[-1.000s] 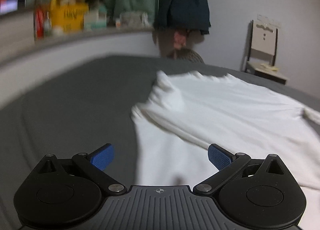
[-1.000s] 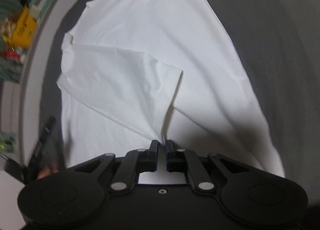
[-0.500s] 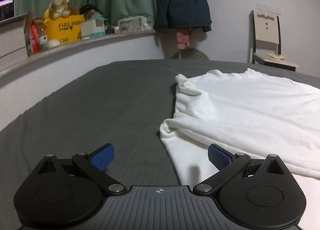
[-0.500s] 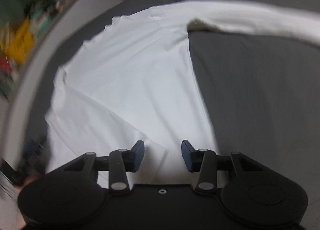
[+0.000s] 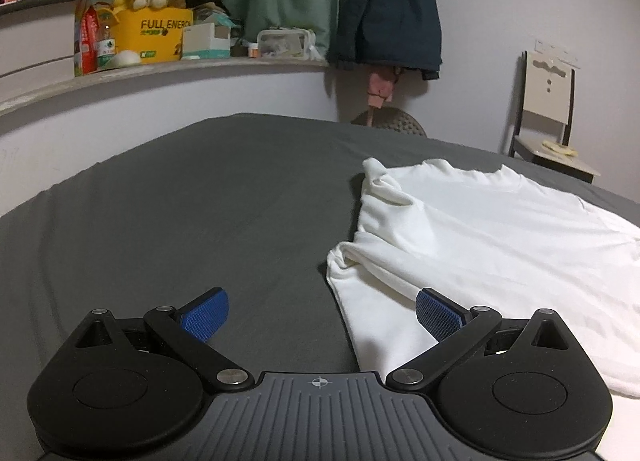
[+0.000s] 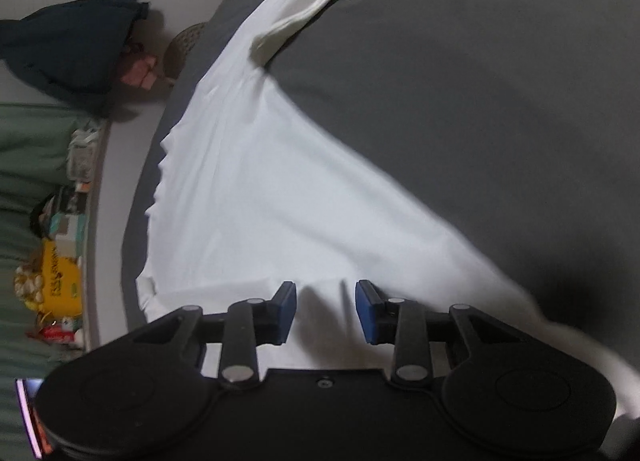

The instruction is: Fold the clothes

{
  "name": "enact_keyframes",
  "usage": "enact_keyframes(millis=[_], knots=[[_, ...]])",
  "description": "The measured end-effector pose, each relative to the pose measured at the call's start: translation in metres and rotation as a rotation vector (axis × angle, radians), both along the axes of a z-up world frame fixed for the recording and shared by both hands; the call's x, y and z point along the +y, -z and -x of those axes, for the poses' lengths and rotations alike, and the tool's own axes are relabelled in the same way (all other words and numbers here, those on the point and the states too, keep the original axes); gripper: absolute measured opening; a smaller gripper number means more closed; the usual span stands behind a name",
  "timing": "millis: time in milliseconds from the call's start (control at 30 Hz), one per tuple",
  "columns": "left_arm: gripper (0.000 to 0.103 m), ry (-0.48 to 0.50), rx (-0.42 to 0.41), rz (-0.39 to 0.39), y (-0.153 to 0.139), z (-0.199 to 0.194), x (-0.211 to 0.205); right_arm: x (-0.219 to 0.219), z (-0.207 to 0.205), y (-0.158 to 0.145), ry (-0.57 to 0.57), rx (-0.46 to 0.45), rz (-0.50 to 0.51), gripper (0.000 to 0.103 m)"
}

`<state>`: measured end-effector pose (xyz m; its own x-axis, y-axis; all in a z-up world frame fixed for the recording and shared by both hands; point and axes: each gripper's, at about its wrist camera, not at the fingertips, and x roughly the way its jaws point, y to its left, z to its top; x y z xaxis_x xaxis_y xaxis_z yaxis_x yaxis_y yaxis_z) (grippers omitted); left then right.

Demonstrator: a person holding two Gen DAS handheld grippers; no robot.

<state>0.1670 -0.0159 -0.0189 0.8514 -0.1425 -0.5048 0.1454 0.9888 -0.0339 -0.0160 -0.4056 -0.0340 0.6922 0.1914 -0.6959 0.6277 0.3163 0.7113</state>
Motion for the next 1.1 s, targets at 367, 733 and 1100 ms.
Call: enact_keyframes(millis=[367,733,1100], knots=[[0.103,0.024,0.015,-0.032,0.006,-0.003,-0.007,0.011,0.032,-0.030,0.086,0.031,0.224,0.003],[0.103,0.013,0.020,-0.063,0.007,-0.004,-0.005,0.016,0.016,-0.039,0.056,0.087,0.340,0.033],[0.103,0.056,-0.019,-0.218,0.007,-0.033,-0.003,0.101,-0.171,-0.103,-0.487,-0.195,0.308,0.060]])
